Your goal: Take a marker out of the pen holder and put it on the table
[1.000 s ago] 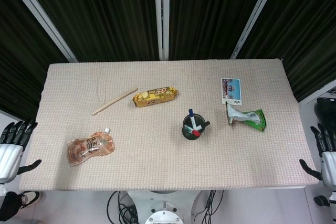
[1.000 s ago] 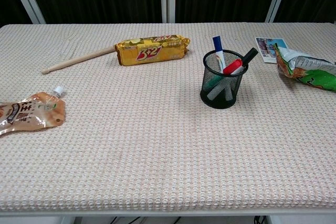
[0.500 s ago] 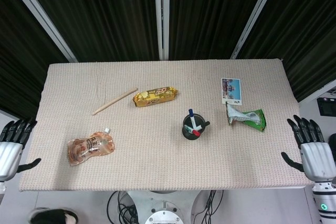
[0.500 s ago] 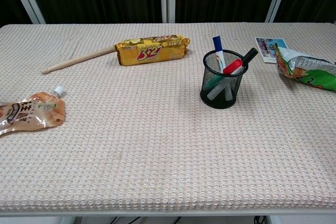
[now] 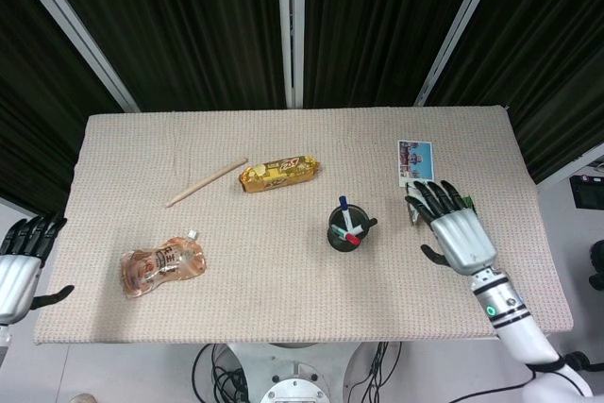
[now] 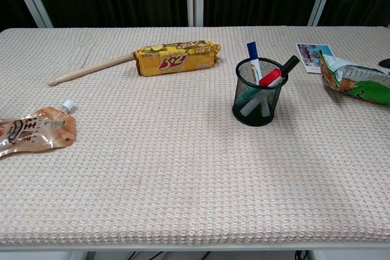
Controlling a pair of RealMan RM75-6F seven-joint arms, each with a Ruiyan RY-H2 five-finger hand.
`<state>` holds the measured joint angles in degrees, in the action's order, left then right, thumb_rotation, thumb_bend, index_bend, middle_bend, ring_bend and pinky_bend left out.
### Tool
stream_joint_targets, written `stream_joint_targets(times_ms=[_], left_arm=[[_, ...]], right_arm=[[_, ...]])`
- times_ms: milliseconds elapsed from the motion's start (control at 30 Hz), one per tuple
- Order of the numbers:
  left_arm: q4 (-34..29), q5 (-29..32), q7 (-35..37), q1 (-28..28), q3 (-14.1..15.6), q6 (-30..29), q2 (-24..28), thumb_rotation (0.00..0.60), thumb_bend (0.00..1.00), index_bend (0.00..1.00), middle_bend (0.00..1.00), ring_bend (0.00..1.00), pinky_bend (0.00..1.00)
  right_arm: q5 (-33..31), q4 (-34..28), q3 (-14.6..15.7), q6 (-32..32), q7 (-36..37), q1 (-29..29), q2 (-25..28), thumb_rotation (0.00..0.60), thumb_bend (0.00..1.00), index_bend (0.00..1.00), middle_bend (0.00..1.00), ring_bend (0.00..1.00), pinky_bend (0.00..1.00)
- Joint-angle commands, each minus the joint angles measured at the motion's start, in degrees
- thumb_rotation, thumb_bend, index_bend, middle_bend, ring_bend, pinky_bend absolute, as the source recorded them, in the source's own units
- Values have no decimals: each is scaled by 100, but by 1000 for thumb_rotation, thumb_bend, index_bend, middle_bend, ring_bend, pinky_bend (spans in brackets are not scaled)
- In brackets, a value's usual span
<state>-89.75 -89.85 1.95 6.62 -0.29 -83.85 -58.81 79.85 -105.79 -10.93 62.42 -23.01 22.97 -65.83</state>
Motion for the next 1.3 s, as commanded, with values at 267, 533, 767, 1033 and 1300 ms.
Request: stream_joint_targets(times_ms=[267,533,767,1033,1300], left_arm=[[125,16,149,36,-5,54,-9,600,90,32,0,0,0],[161,31,196,37,-2,57,-14,600,91,32,0,0,0],[179,46,234,38,0,65,0,600,91,33,0,0,0],[227,64,315,36,13,91,-4,600,90,32,0,0,0],[284,87,382,27,14,93,-6,600,92,32,0,0,0]], right_arm=[[-911,406,-150,-428,-688,744,-922,600,178,237,0,0,0],[-1071,653,-111,-366,-724,941,-1212,600,201,332,0,0,0],[-1168,776,-71,-345,-683,1072,-1335,600,216,369,0,0,0],[-1229,947,-35,-264,-682,1180,-1501,600,271,452,0,0,0],[-1309,1063,-7,-231,-697,1289,-1643,600,302,497,0,0,0]])
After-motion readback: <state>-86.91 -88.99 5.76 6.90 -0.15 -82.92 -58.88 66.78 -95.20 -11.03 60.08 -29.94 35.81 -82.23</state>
